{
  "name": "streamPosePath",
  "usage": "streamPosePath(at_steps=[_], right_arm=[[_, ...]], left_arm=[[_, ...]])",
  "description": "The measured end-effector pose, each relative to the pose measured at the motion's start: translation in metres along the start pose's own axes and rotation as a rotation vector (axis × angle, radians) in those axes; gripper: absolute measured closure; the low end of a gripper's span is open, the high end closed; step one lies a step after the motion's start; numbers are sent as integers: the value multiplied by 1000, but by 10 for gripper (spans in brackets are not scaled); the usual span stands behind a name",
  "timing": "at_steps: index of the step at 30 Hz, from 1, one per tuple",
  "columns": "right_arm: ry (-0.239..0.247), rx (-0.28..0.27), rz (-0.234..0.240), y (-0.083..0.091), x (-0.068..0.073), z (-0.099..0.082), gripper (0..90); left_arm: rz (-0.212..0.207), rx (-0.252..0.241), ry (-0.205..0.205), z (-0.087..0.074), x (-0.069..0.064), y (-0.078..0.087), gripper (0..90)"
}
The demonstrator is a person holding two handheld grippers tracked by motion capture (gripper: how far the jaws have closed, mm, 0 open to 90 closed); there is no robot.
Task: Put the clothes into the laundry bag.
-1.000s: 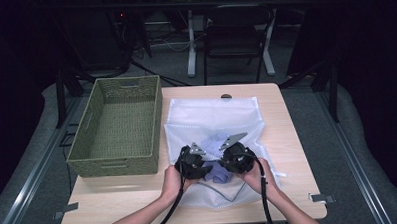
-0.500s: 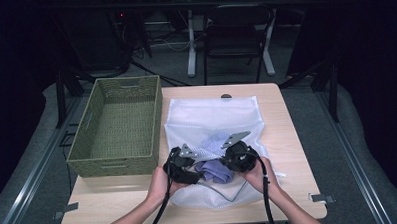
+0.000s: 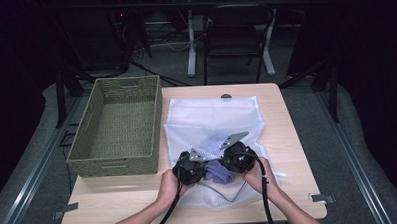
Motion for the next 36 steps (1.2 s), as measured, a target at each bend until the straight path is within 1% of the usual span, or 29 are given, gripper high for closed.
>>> streamPosePath(at_steps=[1, 2, 3, 5, 7, 9, 10, 11, 14, 15, 17, 19, 20, 21, 22, 23, 24, 25, 27, 30, 32, 34, 35, 36], right_arm=[[-2, -6, 3, 1, 0, 1, 871], [-8, -15, 3, 4, 0, 2, 871], [-2, -21, 4, 6, 0, 3, 871], [-9, -35, 8, 9, 0, 5, 871], [-11, -42, 12, 12, 0, 6, 871], [-17, -49, 15, 13, 1, 7, 871], [-17, -47, 16, 13, 1, 7, 871], [-19, -41, 18, 13, 1, 7, 871], [-20, -12, 21, 6, 0, 2, 871], [-29, 0, 20, 3, 0, 0, 871], [-27, 14, 19, -1, -2, -3, 871], [-30, 17, 20, -2, -3, -4, 871], [-30, 15, 23, -1, -3, -4, 871], [-29, 15, 22, -1, -3, -4, 871], [-29, 15, 23, -1, -3, -4, 871], [-28, 14, 22, -1, -4, -4, 871], [-27, 13, 22, -1, -4, -4, 871], [-28, 13, 21, -1, -4, -4, 871], [-29, 11, 19, 0, -4, -3, 871], [-31, 8, 17, 1, -5, -3, 871], [-30, 9, 17, 0, -5, -3, 870], [-32, 12, 18, 0, -6, -3, 870], [-33, 11, 16, 0, -6, -3, 870], [-35, 11, 16, 0, -7, -3, 871]], left_arm=[[7, -14, -4, 4, -2, -1, 861], [10, -17, -12, 6, -3, -1, 862], [19, -35, -7, 10, -4, -1, 864], [49, -67, -11, 19, -3, -1, 866], [80, -94, 4, 25, 0, -1, 866], [93, -110, 38, 28, 3, -4, 866], [92, -102, 42, 27, 4, -6, 865], [81, -92, 52, 26, 4, -11, 864], [52, -67, 52, 21, 3, -14, 836], [38, -60, 49, 20, 3, -13, 817], [4, -56, 27, 18, 2, -8, 760], [-5, -50, 7, 18, 1, -3, 698], [-16, -43, -13, 16, 0, 2, 678], [-18, -36, -21, 15, 0, 5, 658], [-16, -18, -34, 13, -1, 9, 625], [-15, -14, -46, 11, -2, 11, 589], [-11, -14, -47, 9, -2, 15, 575], [-9, -3, -52, 7, -1, 19, 564], [0, -13, -47, 6, 2, 27, 531], [23, -28, -24, 5, 12, 40, 536], [32, -30, -2, 3, 16, 44, 582], [31, -19, 16, -2, 20, 47, 616], [28, -10, 19, -4, 21, 47, 621], [20, -2, 13, -6, 21, 47, 624]])
Point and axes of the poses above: each handheld gripper's, and its own axes: y roughly backward along the jaws, z roughly out of its top, x roughly to its left, the point moved 6 cm from there along -y, roughly forward along the jaws, and after that the axes turned 12 degrees about -y, right-handed, at the moved point
